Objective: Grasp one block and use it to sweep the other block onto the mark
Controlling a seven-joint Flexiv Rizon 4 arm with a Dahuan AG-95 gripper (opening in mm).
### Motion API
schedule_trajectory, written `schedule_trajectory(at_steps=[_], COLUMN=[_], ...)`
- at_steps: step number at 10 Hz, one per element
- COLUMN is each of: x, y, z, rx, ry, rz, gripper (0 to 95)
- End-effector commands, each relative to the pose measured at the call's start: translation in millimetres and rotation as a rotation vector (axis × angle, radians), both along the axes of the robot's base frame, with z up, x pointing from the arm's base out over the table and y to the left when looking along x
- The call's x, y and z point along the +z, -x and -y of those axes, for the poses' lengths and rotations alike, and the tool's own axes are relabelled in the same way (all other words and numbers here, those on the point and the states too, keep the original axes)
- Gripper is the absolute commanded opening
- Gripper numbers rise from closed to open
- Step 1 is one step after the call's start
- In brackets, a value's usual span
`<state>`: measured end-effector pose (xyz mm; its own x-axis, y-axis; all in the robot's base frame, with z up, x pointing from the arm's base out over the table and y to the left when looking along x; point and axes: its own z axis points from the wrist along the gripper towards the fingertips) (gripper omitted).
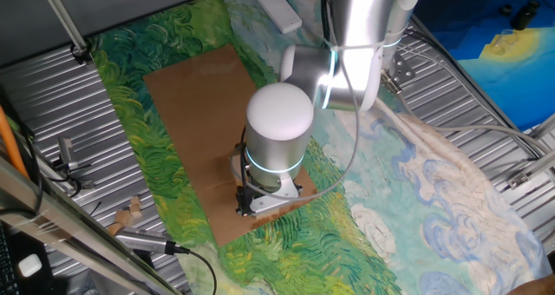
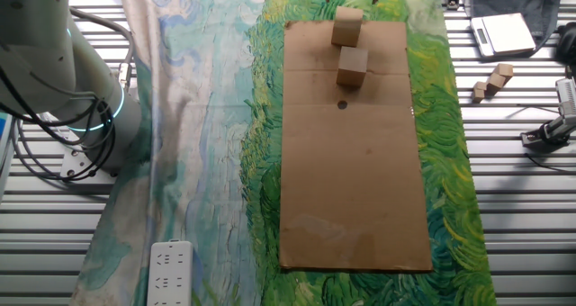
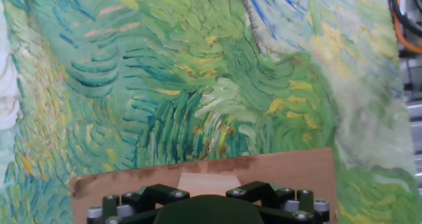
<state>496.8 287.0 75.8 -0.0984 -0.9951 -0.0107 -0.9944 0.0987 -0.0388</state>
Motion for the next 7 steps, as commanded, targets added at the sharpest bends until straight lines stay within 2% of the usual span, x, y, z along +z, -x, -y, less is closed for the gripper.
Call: schedule_trajectory(at_steps=[1, 3, 4, 7], x=[-3.3, -5.3, -7.4, -15.7], y=[0.8, 1.3, 1.7, 3.0], z=[3.2, 5.5, 6.8, 8.5], rx=[-0.008, -0.013, -0.015, -0.020], ry=[-0.004, -0.003, -0.004, -0.004], rz=[0.003, 0.003, 0.003, 0.005], gripper=[95.0, 95.0, 76.0, 76.0])
